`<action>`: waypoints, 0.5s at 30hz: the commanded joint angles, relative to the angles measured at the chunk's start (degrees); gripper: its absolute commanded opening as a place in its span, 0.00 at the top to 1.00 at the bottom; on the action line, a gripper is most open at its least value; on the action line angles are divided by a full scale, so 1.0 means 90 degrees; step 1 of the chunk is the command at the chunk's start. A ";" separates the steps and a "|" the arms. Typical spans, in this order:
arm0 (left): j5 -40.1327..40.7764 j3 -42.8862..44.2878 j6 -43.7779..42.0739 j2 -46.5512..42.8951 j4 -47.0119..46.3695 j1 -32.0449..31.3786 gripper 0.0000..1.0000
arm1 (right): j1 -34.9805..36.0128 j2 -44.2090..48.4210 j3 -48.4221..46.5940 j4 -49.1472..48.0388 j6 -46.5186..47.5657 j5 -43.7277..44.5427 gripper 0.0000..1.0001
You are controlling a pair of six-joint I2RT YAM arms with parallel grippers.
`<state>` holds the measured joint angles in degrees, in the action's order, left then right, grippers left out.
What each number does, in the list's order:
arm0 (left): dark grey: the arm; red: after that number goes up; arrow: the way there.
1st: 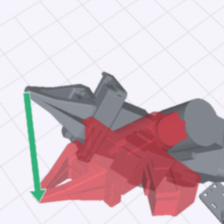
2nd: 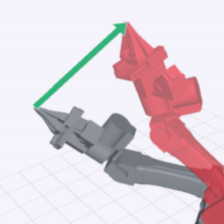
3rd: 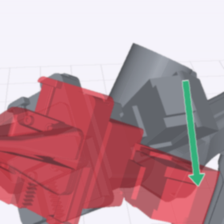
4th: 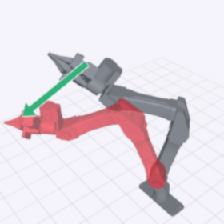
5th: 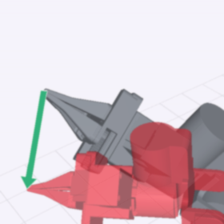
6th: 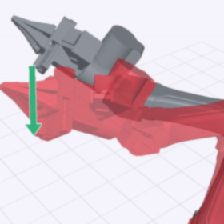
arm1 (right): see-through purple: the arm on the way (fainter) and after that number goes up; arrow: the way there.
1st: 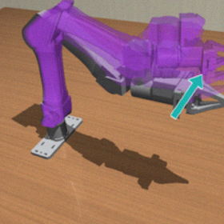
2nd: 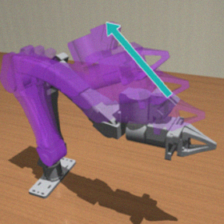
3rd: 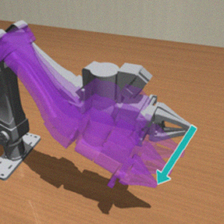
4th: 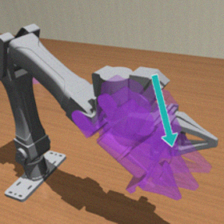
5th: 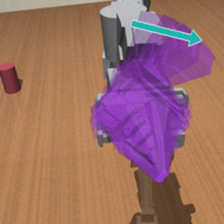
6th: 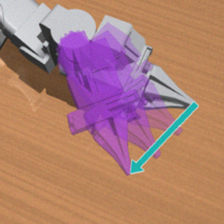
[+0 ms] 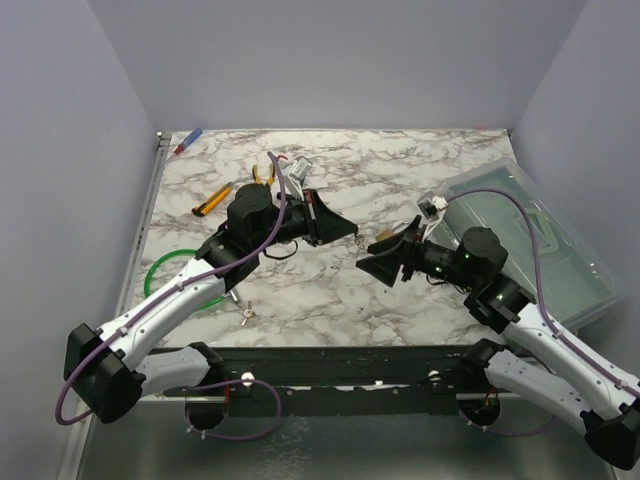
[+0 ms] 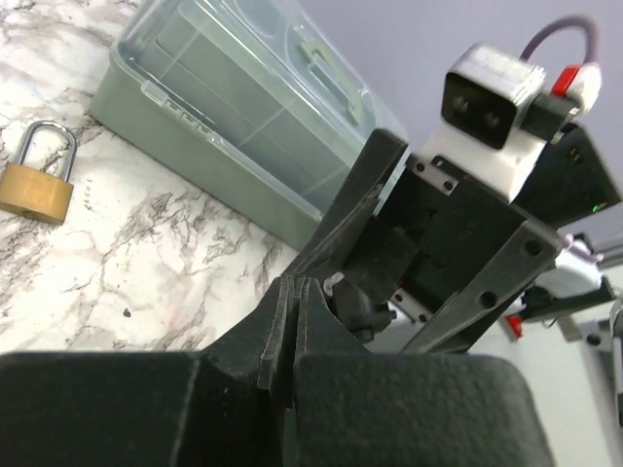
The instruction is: Unlock with the key
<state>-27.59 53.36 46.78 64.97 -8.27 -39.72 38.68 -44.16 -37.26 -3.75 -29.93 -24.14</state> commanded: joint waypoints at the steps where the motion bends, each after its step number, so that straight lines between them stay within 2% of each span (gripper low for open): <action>1: -0.0810 0.0500 -0.0943 0.0121 0.1169 -0.0029 1.00 | 0.0028 0.0052 -0.0420 -0.0268 0.0447 -0.0739 0.30; 9: -0.1092 0.0815 -0.1204 0.0086 0.1432 -0.0026 1.00 | 0.0029 -0.0230 -0.0380 -0.1068 -0.0088 -0.1190 0.41; 15: -0.1123 0.0852 -0.1194 0.0025 0.1432 -0.0020 1.00 | 0.0029 -0.0177 -0.0340 -0.1065 -0.0132 -0.0894 0.44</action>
<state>-35.55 58.92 37.41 65.73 3.44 -39.77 38.68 -46.30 -39.94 -11.14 -30.48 -32.27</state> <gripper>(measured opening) 0.018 0.571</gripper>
